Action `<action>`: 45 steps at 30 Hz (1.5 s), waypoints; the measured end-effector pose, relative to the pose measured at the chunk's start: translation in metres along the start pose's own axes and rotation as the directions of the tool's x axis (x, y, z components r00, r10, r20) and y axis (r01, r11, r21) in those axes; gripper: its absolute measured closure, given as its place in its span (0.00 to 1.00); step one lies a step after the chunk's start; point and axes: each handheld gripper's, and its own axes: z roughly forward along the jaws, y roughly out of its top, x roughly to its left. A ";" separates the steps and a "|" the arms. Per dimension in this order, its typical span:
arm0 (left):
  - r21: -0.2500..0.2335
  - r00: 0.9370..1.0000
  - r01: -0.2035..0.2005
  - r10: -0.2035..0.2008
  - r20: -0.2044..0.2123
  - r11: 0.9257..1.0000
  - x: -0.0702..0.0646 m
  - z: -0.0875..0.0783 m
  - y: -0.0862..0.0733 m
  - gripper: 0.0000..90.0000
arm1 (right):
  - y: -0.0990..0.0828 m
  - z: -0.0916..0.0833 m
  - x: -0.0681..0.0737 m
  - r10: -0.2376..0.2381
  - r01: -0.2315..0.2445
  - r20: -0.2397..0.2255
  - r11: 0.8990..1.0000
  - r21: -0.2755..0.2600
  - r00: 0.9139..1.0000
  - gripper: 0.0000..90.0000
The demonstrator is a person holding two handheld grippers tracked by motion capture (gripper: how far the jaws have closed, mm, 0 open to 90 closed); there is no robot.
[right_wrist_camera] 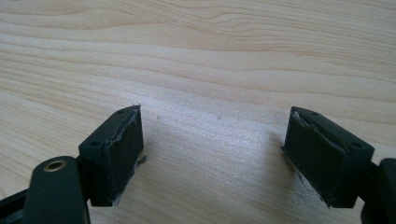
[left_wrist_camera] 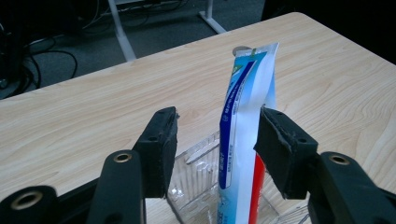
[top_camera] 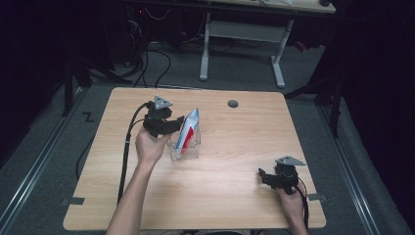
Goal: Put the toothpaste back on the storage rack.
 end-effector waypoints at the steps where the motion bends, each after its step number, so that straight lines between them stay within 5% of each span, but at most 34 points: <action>1: -0.002 1.000 0.001 -0.001 -0.001 1.000 0.001 -0.001 0.000 0.53 | 0.000 0.000 0.000 0.001 -0.001 0.000 1.000 0.000 1.000 0.22; 31: -0.019 0.999 0.010 -0.011 -0.039 1.000 0.016 -0.031 -0.006 0.50 | 0.000 0.000 0.000 0.001 -0.001 0.000 1.000 0.000 1.000 0.22; 45: -0.029 0.997 0.053 -0.054 -0.055 0.998 0.028 -0.042 -0.017 0.48 | 0.000 0.000 0.000 0.001 -0.001 0.000 1.000 0.000 1.000 0.22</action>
